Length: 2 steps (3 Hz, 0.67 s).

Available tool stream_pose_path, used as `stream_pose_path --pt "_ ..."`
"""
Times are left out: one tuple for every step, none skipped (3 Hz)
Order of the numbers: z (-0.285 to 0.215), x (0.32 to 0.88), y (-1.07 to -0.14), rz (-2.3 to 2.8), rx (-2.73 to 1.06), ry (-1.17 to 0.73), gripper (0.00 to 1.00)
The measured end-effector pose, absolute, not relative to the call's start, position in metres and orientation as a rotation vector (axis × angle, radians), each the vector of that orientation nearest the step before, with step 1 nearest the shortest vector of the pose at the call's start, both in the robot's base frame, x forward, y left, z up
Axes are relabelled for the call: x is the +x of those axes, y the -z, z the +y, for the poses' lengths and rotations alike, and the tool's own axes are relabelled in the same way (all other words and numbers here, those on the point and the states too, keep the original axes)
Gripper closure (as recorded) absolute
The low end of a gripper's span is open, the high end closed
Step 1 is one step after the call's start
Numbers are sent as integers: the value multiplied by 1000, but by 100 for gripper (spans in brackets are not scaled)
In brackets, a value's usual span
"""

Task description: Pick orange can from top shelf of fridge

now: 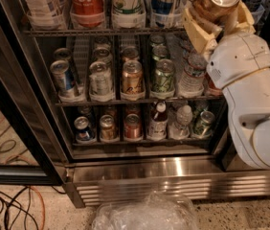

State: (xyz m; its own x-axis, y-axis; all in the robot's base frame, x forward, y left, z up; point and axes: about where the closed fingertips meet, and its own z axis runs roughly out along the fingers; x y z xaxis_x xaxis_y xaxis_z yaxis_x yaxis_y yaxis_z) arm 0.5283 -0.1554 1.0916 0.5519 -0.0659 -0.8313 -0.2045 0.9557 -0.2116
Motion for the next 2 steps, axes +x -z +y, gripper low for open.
stream_pose_path --pt "-128 505 -1072 992 -421 -167 100" --pt "-101 476 -1052 987 -515 -250 100"
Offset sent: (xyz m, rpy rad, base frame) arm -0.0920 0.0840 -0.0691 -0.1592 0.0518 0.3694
